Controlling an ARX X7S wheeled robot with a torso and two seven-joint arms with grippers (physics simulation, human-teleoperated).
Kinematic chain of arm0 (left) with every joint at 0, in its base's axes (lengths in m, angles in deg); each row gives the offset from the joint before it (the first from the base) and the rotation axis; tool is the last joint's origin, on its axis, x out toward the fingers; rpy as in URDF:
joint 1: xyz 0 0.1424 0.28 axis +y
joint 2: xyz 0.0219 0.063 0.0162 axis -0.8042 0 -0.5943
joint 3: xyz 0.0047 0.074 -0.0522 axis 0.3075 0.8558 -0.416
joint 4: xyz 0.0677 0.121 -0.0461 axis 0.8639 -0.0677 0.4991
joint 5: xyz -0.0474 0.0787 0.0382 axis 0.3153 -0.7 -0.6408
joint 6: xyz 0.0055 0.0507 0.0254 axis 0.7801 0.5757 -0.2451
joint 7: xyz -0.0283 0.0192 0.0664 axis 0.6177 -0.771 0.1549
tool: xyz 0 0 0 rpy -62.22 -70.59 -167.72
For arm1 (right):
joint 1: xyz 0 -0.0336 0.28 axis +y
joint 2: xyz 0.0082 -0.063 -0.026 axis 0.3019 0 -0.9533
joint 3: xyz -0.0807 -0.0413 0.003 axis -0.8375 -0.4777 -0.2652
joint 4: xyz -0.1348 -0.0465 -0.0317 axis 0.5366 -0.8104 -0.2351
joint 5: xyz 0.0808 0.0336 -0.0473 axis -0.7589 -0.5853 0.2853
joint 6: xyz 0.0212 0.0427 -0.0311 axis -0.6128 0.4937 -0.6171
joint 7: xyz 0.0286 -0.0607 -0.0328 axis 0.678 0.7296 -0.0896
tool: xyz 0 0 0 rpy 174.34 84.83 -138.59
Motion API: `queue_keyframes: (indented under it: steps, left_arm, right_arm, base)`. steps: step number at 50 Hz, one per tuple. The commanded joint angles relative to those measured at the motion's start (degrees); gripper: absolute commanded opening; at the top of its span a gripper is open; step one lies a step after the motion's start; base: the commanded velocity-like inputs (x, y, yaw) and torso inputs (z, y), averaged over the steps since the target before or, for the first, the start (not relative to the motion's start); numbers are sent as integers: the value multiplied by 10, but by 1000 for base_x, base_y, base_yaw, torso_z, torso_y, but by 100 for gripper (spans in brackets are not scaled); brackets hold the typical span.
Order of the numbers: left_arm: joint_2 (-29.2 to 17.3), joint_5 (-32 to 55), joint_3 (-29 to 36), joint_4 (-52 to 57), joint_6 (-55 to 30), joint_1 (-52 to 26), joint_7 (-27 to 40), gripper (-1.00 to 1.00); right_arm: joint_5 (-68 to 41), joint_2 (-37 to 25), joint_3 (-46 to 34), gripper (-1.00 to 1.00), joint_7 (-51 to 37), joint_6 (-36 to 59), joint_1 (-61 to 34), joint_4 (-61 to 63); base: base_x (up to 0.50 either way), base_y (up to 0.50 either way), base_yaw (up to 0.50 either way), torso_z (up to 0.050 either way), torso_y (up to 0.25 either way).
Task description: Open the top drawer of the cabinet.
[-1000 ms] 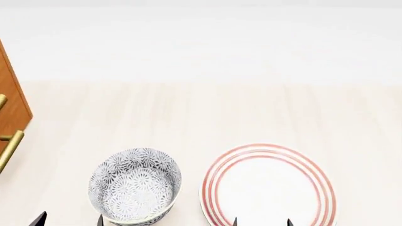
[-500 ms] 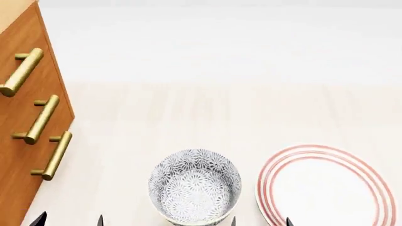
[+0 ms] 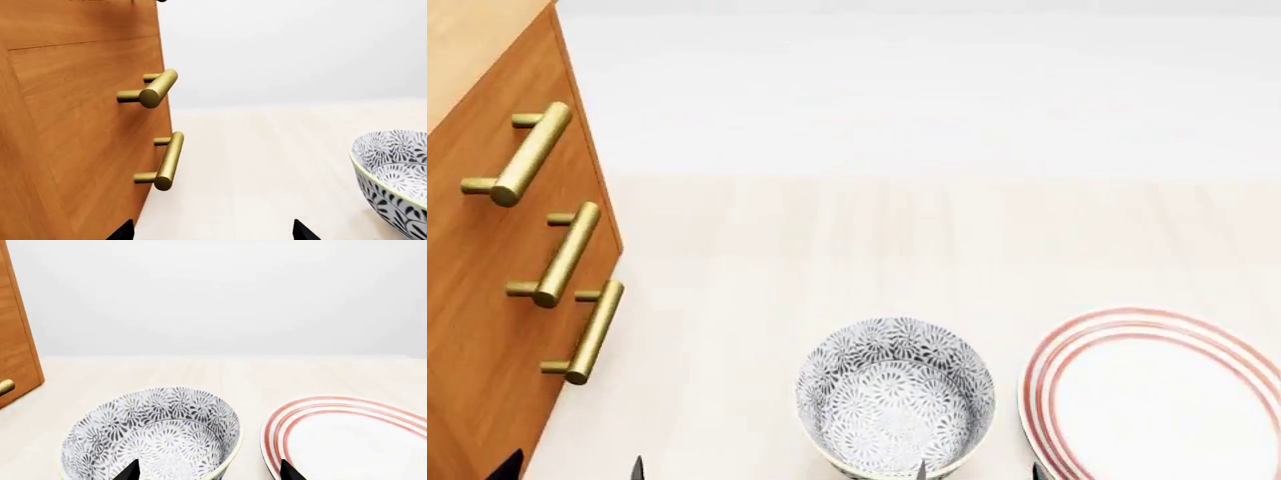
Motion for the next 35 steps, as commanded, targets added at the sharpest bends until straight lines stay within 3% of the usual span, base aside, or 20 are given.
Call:
queue_keyframes:
  steps: [1, 21, 35]
  left_arm:
    - [-7, -49, 13, -9, -26, -19, 12, 100]
    - [-76, -381, 191, -95, -140, -176, 27, 100]
    - [-69, -480, 256, -148, -195, -248, 5, 100]
  right_arm:
    - [4, 4, 4, 100, 4, -3, -1, -5]
    - [-4, 1, 2, 100, -1, -6, -8, -16]
    - [-12, -2, 0, 100, -4, -4, -6, -12]
  base:
    - [0, 0, 0, 0, 0]
    - [0, 0, 0, 0, 0]
    - [0, 0, 0, 0, 0]
